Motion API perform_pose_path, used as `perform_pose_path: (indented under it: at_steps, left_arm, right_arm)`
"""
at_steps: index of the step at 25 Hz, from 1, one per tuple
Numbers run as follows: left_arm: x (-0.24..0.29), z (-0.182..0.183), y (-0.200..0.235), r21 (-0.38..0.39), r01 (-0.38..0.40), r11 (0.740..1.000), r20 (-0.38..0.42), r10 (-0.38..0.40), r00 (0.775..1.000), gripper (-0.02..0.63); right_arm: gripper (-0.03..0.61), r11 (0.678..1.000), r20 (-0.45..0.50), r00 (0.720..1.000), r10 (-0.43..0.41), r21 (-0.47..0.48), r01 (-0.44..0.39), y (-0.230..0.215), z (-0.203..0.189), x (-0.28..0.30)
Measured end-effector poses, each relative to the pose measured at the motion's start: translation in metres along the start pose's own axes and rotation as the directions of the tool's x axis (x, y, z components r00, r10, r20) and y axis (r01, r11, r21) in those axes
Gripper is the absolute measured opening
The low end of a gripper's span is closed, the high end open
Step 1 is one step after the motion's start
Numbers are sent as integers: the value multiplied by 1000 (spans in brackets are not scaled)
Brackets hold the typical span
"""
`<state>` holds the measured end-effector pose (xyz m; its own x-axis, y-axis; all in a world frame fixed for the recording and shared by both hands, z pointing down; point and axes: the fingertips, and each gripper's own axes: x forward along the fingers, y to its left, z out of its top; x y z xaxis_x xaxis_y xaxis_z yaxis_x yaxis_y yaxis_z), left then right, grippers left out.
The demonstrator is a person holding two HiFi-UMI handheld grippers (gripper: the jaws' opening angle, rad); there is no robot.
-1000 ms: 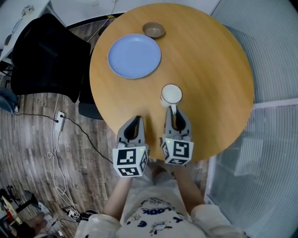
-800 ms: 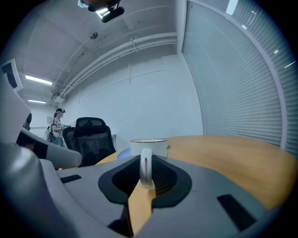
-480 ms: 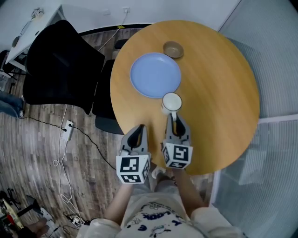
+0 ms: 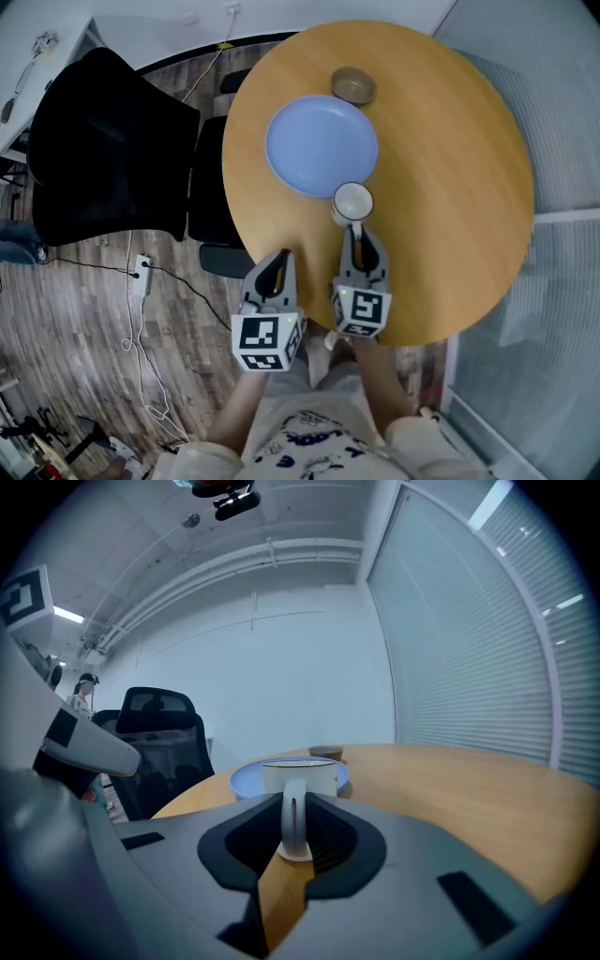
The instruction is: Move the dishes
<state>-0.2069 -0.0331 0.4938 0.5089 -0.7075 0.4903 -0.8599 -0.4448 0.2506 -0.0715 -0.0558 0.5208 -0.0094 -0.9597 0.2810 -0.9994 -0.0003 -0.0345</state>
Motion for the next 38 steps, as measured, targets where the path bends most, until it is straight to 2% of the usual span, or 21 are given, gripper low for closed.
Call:
perform_pose_path:
  at_steps: [10,14,17,23,25,28,30,34,36,38]
  left_arm:
    - [4,-18,-2,-4,57,998,-40,-57,998,12]
    - [4,-12,-5,4,55,998,-21,-55,998,12]
    - [5,2,-4,25,39,999,19,-39,999,12]
    - [-4,59,-18,75,30,997,146,-40,989,12]
    - [-11,85,-25,109,18,994,202,-40,979,12]
    - [-22,120,-39,139,6,990,277,-45,960,12]
    - [-30,138,-47,147,4,989,315,-51,948,12]
    - [-45,172,-59,163,-14,986,374,-49,926,12]
    - [-54,188,-64,187,-29,982,416,-53,908,12]
    - [-60,195,-67,194,-36,980,433,-53,900,12]
  right_arm:
    - [57,998,3,998,-66,-6,66,2,-19,-5]
    - [59,997,-45,996,-79,14,80,-1,-25,-4]
    - [123,998,-44,997,-55,35,57,2,-18,-11]
    - [121,1000,82,996,-20,9,20,5,62,-39]
    - [113,1000,128,991,-27,7,26,1,94,-45]
    - [59,1000,177,984,-9,-5,10,-1,140,-56]
    - [55,1000,207,978,-11,-3,12,-4,164,-64]
    - [42,999,277,961,-29,-19,36,-17,197,-78]
    - [40,999,295,955,-32,-11,37,-20,208,-84]
    - [37,999,305,952,-39,0,41,-23,213,-88]
